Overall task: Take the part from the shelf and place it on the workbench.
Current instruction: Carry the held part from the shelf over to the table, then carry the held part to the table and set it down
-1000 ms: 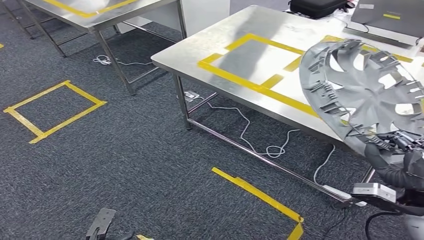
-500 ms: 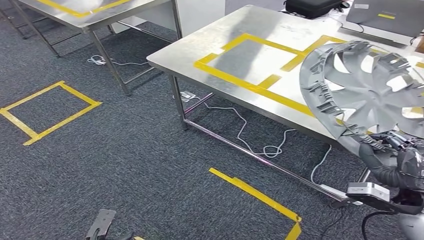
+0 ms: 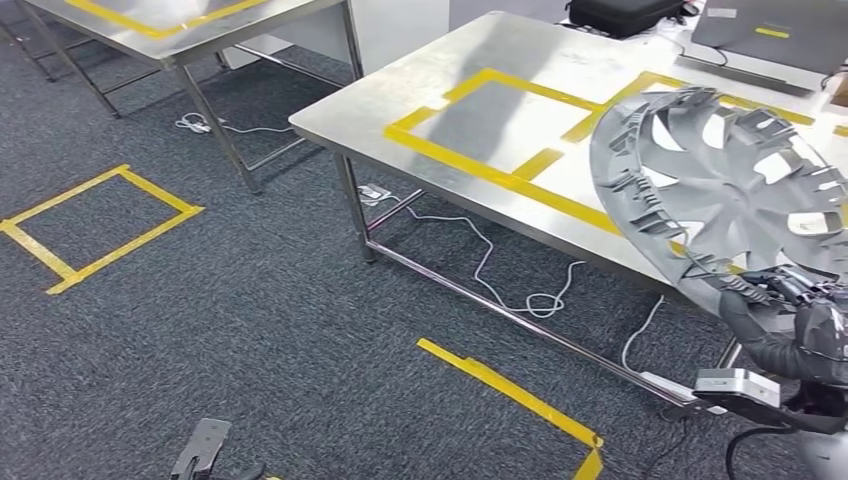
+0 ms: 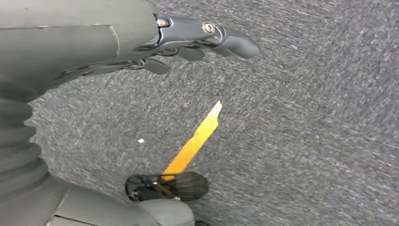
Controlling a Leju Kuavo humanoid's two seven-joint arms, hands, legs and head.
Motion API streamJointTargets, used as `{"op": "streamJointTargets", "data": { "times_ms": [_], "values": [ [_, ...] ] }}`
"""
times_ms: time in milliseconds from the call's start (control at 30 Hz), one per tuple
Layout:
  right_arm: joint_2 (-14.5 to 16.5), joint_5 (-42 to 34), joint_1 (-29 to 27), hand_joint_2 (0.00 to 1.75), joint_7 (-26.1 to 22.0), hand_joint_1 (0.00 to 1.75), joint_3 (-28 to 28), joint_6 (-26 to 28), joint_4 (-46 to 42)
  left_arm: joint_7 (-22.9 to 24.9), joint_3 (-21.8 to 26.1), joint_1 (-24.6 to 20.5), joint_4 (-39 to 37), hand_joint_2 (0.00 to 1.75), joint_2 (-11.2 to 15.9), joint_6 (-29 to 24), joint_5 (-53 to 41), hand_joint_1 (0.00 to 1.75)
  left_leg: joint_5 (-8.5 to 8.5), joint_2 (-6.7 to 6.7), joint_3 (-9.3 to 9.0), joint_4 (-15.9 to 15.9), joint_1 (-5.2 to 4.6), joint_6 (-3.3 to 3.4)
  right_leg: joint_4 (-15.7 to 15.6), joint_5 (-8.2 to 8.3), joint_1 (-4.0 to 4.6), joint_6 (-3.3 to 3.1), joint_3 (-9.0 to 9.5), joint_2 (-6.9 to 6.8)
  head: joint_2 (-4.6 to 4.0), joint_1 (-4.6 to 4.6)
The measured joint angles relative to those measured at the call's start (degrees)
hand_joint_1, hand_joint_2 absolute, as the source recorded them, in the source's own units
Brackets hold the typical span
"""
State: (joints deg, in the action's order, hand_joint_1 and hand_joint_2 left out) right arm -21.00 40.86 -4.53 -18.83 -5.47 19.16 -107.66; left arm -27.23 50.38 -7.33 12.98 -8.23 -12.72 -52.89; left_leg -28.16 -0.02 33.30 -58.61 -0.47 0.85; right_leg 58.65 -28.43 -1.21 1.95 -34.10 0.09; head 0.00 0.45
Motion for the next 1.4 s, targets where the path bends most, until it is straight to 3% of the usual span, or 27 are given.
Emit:
{"op": "streamJointTargets", "data": {
  "times_ms": [67, 100, 167, 233, 267, 300, 367, 400, 500, 567, 600, 700, 733, 767, 800, 867, 933, 1000, 1067, 1133, 1233, 1267, 1300, 1367, 1400],
  "values": [
    [0.0, 0.0, -0.2, 1.75, 0.0, 1.75, 0.0, 0.1, -0.1, -0.1, 0.0, -0.1, 0.0, 1.75, 0.0, 0.1, 0.0, 0.0, -0.96, 0.06, 0.23, -1.5, 0.15, -0.61, -0.1, -0.33, -0.08, -0.83, 0.67, 0.04, 0.0, -0.17],
    [0.0, 0.1, -0.2, 1.75, 0.0, 1.75, 0.0, 0.1, -0.1, -0.1, 0.0, -0.1, 0.0, 1.75, 0.0, 0.1, 0.0, 0.0, -2.05, 0.06, 1.21, -3.9, 0.22, -0.91, -0.1, -0.54, -0.15, -1.24, 1.15, 0.01, 0.0, -0.27],
    [0.0, 0.1, -0.4, 1.75, 0.0, 1.75, 0.0, 0.2, -0.1, -0.1, 0.0, 0.0, 0.0, 1.75, 0.0, 0.1, 0.0, 0.0, -4.79, 0.06, 5.15, -11.4, 0.31, -1.24, -0.2, -1.17, -0.06, -1.74, 1.98, -0.03, 0.0, -0.49],
    [0.0, 0.1, -0.6, 1.75, 0.0, 1.75, 0.0, 0.3, -0.1, -0.1, 0.0, 0.3, 0.0, 1.75, -0.1, 0.1, 0.0, 0.0, -5.44, 0.06, 8.72, -16.8, 0.35, -1.17, -0.2, -1.88, 0.09, -1.87, 2.82, 0.13, 0.0, -0.49],
    [0.0, 0.1, -0.6, 1.75, 0.0, 1.75, 0.0, 0.3, -0.1, -0.1, 0.0, 0.3, 0.0, 1.75, -0.1, 0.1, 0.0, 0.0, -4.03, 0.05, 9.19, -16.5, 0.31, -0.95, -0.2, -2.31, 0.16, -1.85, 3.36, 0.27, 0.0, -0.49],
    [0.0, 0.1, -0.7, 1.75, 0.0, 1.75, 0.0, 0.3, -0.1, -0.1, 0.0, 0.4, 0.0, 1.75, -0.1, 0.1, 0.0, 0.0, -1.61, 0.03, 8.68, -14.1, 0.21, -0.59, -0.2, -2.79, 0.21, -1.78, 3.99, 0.4, 0.0, -0.48],
    [0.0, 0.1, -0.7, 1.75, 0.1, 1.75, 0.0, 0.4, -0.1, -0.1, 0.0, 0.4, 0.0, 1.75, 0.0, 0.1, 0.1, 0.0, 2.96, -0.02, 6.23, -6.9, -0.25, 0.45, -0.3, -3.82, 0.28, -1.44, 5.03, 0.56, 0.0, -0.45],
    [0.0, 0.1, -0.8, 1.75, 0.0, 1.75, 0.0, 0.4, -0.1, -0.1, 0.0, 0.4, 0.0, 1.75, 0.1, 0.1, 0.1, 0.0, 3.74, -0.03, 5.0, -4.0, -0.53, 0.9, -0.4, -4.24, 0.26, -1.17, 5.39, 0.61, 0.0, -0.45],
    [0.0, 0.2, -0.9, 1.75, 0.1, 1.75, 0.0, 0.6, -0.1, -0.1, 0.0, 0.3, 0.0, 1.75, 0.1, 0.0, 0.1, 0.0, 2.56, -0.07, 3.23, -0.9, -0.91, 1.68, -0.8, -4.17, 0.12, -0.12, 6.17, 0.57, 0.0, -0.48],
    [0.0, 0.2, -1.0, 1.75, 0.1, 1.75, -0.1, 0.7, -0.1, -0.1, 0.0, 0.4, 0.0, 1.75, 0.2, 0.0, 0.1, 0.0, 2.36, -0.11, 1.85, 0.5, -0.65, 2.16, 0.5, -3.83, 0.07, 0.42, 5.7, 0.42, 0.0, -0.41],
    [-0.1, 0.1, -1.0, 1.75, 0.1, 1.75, -0.1, 0.7, -0.1, -0.1, 0.0, 0.3, 0.0, 1.75, 0.2, 0.0, 0.1, 0.0, 2.24, -0.15, 1.1, 1.0, -0.52, 2.38, 2.5, -4.03, 0.07, 0.5, 4.48, 0.4, 0.0, -0.34],
    [-0.1, 0.1, -1.2, 1.75, 0.1, 1.75, -0.1, 0.5, -0.1, 0.1, 0.0, 0.3, 0.0, 1.75, 0.1, -0.2, 0.3, 0.0, 1.34, -0.19, -0.4, 1.5, -0.41, 2.72, 11.7, -6.77, 0.05, 0.78, -2.48, 0.4, 0.0, -0.26],
    [-0.1, 0.1, -1.3, 1.75, 0.2, 1.75, -0.1, 0.3, -0.1, 0.2, 0.0, 0.3, 0.0, 1.75, 0.0, -0.3, 0.4, 0.0, 0.9, -0.2, -0.9, 1.5, -0.38, 2.68, 13.4, -7.53, 0.01, 1.04, -4.45, 0.38, 0.0, -0.27],
    [-0.1, 0.1, -1.4, 1.75, 0.4, 1.75, 0.0, 0.0, 0.0, 0.4, 0.0, 0.3, 0.0, 1.75, 0.0, -0.5, 0.6, 0.0, 0.38, -0.23, -1.53, 1.5, -0.32, 2.6, 13.3, -7.36, -0.07, 1.28, -5.61, 0.35, 0.0, -0.27],
    [-0.1, 0.1, -1.6, 1.75, 0.7, 1.75, 0.0, -0.3, 0.0, 0.5, 0.0, 0.3, 0.0, 1.75, -0.1, -0.8, 0.8, 0.0, -0.22, -0.27, -2.29, 1.4, -0.24, 2.44, 11.5, -5.76, -0.19, 1.49, -5.86, 0.29, 0.0, -0.25],
    [-0.2, 0.3, -1.8, 1.75, 1.4, 1.75, 0.0, -1.0, 0.3, 0.6, 0.0, 0.3, 0.0, 1.75, -0.1, -1.1, 0.8, 0.0, -1.57, -0.35, -3.95, 1.3, -0.09, 1.91, 5.0, -0.21, -0.45, 1.84, -4.71, 0.02, 0.0, -0.26],
    [-0.3, 0.6, -2.0, 1.75, 2.0, 1.75, -0.1, -1.5, 0.8, 0.7, 0.0, 0.2, 0.0, 1.75, -0.1, -1.2, 0.9, 0.0, -2.63, -0.38, -4.58, 1.0, -0.1, 1.24, 0.8, 2.72, -0.27, 1.26, -3.75, -0.26, 0.0, -0.25],
    [-0.5, 1.0, -2.3, 1.75, 2.8, 1.75, -0.4, -1.9, 1.0, 0.7, 0.0, 0.1, 0.0, 1.75, -0.1, -1.2, 0.9, 0.0, -3.17, -0.36, -4.58, 0.8, -0.15, 0.6, 0.5, 2.5, 0.08, 0.01, -3.53, -0.27, 0.0, -0.26],
    [-0.8, 1.3, -2.7, 1.75, 3.3, 1.75, -0.8, -2.1, 1.2, 0.8, 0.0, 0.0, 0.0, 1.75, -0.1, -1.2, 1.0, 0.0, -3.48, -0.31, -4.1, -0.6, -0.07, 0.04, 0.4, 2.45, 0.0, -0.83, -2.98, -0.19, 0.0, -0.33],
    [-0.9, 1.4, -2.8, 1.75, 3.8, 1.75, -1.2, -2.3, 1.4, 0.8, 0.0, -0.1, 0.0, 1.75, -0.2, -1.2, 1.0, 0.0, -4.88, -0.27, -1.32, -5.7, 0.1, -0.51, 0.1, 2.12, -0.13, -1.45, -2.31, -0.19, 0.0, -0.45],
    [-0.9, 1.4, -3.1, 1.75, 4.9, 1.75, -2.0, -2.8, 2.0, 0.8, 0.0, 0.1, 0.0, 1.75, -0.2, -1.2, 1.1, 0.0, -8.37, -0.26, 4.82, -15.3, 0.34, -0.95, 0.1, 1.4, 0.05, -1.91, -1.54, -0.11, 0.0, -0.49],
    [-0.9, 1.2, -3.2, 1.75, 5.2, 1.75, -2.2, -3.2, 2.3, 0.8, 0.0, 0.1, 0.0, 1.75, -0.2, -1.2, 1.1, 0.0, -8.07, -0.26, 5.84, -16.0, 0.34, -0.89, 0.1, 1.16, 0.12, -1.93, -1.2, -0.04, 0.0, -0.49],
    [-0.9, 0.8, -3.2, 1.75, 5.4, 1.75, -2.5, -3.7, 2.8, 0.8, 0.0, 0.2, 0.0, 1.75, -0.2, -1.2, 1.2, 0.0, -6.53, -0.26, 5.87, -14.7, 0.3, -0.68, 0.1, 0.94, 0.18, -1.94, -0.83, 0.04, 0.0, -0.5],
    [-0.9, -0.3, -3.3, 1.75, 5.5, 1.75, -3.1, -4.7, 4.0, 0.8, 0.0, 0.2, 0.0, 1.75, -0.2, -1.2, 1.2, 0.0, -1.45, -0.26, 3.92, -7.9, -0.02, 0.16, 0.1, 0.53, 0.24, -1.84, -0.09, 0.13, 0.0, -0.47],
    [-0.9, -0.7, -3.3, 1.75, 5.5, 1.75, -3.3, -5.0, 4.6, 0.8, 0.0, 0.1, 0.0, 1.75, -0.1, -1.2, 1.2, 0.0, 0.27, -0.25, 2.9, -4.6, -0.23, 0.58, 0.0, 0.41, 0.26, -1.74, 0.09, 0.15, 0.0, -0.46]
  ]
}}
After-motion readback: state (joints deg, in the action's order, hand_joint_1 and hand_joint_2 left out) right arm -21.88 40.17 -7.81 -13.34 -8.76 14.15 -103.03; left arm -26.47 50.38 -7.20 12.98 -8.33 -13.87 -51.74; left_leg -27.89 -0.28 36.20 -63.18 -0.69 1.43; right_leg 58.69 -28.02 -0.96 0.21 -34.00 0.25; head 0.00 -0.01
